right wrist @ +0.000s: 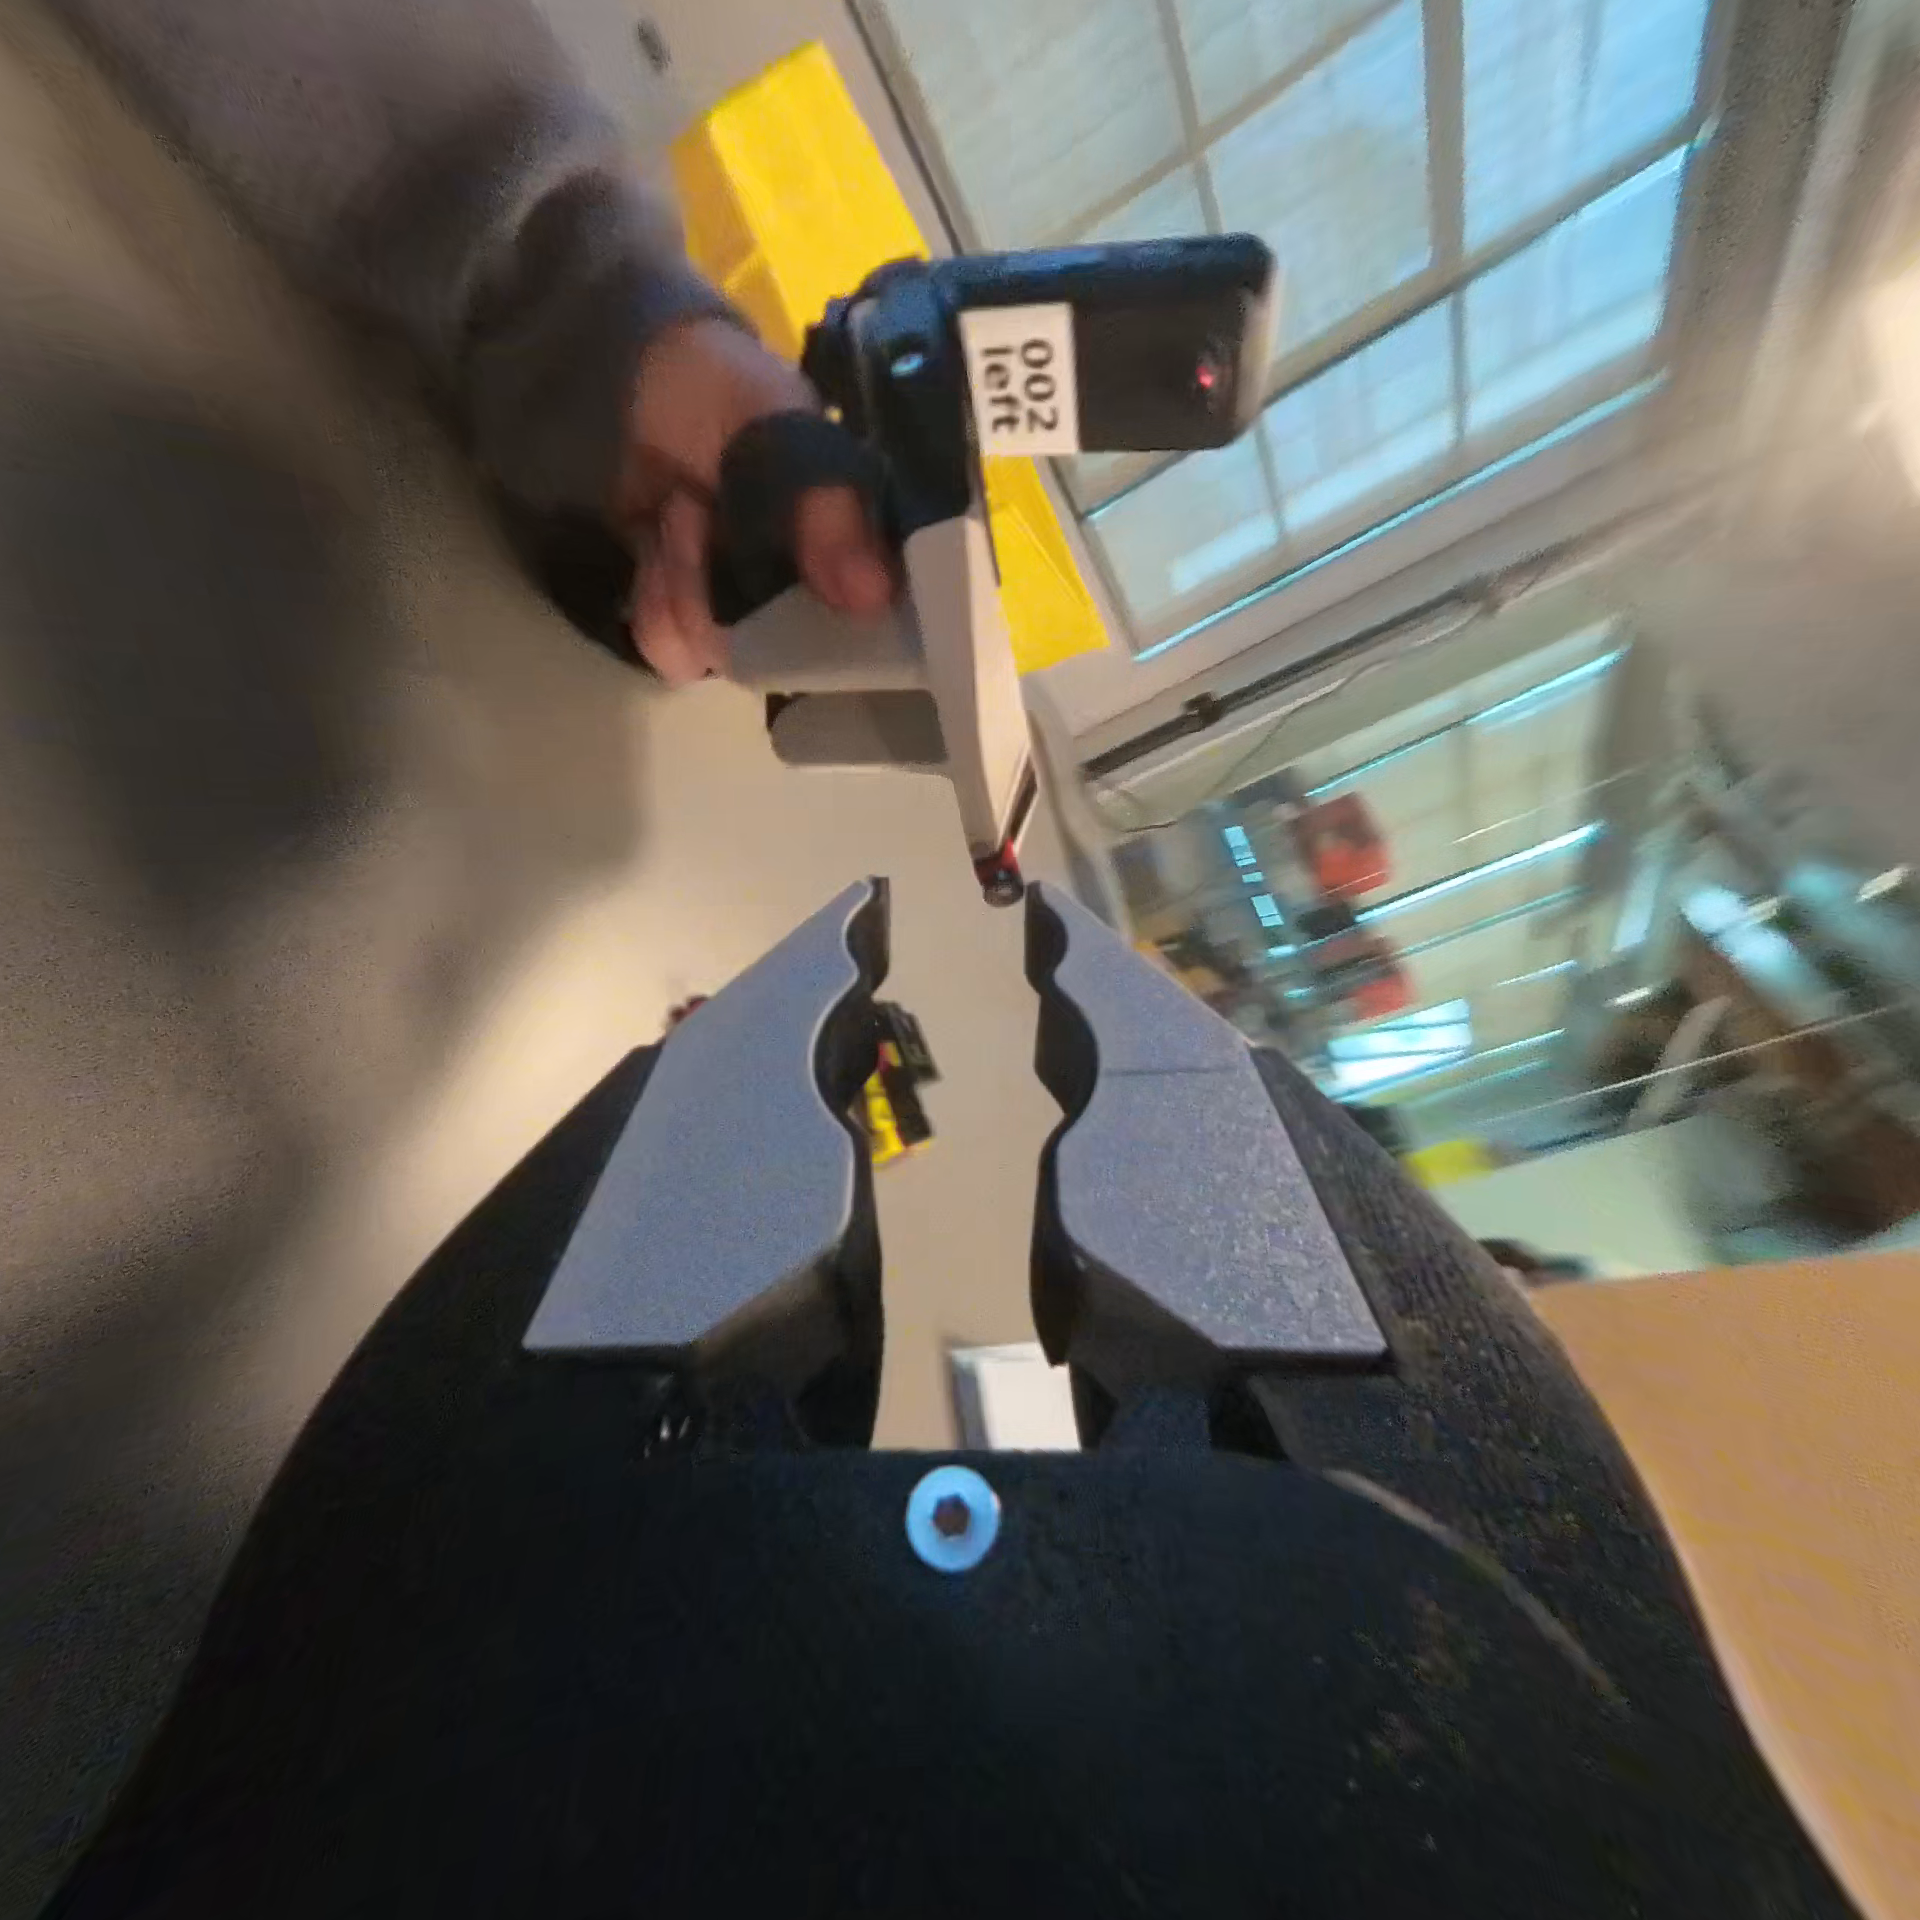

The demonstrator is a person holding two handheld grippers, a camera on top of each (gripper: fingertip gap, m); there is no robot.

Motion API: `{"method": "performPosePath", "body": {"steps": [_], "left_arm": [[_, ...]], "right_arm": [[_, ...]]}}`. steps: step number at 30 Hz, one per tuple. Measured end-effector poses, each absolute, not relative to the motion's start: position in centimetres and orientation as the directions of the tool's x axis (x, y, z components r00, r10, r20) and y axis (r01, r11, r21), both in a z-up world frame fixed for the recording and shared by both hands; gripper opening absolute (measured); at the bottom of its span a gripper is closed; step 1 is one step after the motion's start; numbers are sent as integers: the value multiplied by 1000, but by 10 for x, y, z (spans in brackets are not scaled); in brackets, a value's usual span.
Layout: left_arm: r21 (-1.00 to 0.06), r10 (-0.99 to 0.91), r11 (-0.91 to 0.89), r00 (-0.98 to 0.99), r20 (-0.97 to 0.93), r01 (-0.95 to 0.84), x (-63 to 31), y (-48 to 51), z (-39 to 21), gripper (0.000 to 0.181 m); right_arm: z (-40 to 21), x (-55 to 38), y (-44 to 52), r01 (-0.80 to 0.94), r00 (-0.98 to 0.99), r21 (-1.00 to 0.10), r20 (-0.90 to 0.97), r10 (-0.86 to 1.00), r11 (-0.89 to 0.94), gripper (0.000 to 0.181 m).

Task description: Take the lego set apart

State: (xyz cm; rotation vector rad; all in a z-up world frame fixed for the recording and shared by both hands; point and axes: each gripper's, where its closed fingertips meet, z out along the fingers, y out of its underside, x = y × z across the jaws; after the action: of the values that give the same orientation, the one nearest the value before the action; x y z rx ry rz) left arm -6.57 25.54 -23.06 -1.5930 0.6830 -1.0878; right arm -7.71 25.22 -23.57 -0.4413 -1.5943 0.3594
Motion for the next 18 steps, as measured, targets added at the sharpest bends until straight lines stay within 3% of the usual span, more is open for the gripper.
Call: {"method": "performPosePath", "body": {"steps": [4, 7, 11, 14, 18], "left_arm": [[-933, -846, -327, 393, 360, 151, -69, 256, -226, 3], [-930, -847, -337, 383, 368, 148, -68, 255, -227, 3], [-911, -844, -380, 342, 413, 162, -66, 253, -228, 3], [-877, -830, -441, 285, 480, 193, -65, 251, -227, 3], [-863, -823, -468, 263, 503, 189, -64, 251, -229, 3]], "right_arm": [[-228, -74, 251, 15, -115, -753, 653, 749, 658, 18], [-222, -72, 253, -14, -139, -838, 543, 828, 546, 17], [-222, -71, 256, -14, -110, -787, 614, 782, 617, 8], [-226, -71, 254, 1, -80, -660, 749, 658, 752, 4], [-230, -71, 251, 5, -93, -608, 790, 606, 794, 13]]}}
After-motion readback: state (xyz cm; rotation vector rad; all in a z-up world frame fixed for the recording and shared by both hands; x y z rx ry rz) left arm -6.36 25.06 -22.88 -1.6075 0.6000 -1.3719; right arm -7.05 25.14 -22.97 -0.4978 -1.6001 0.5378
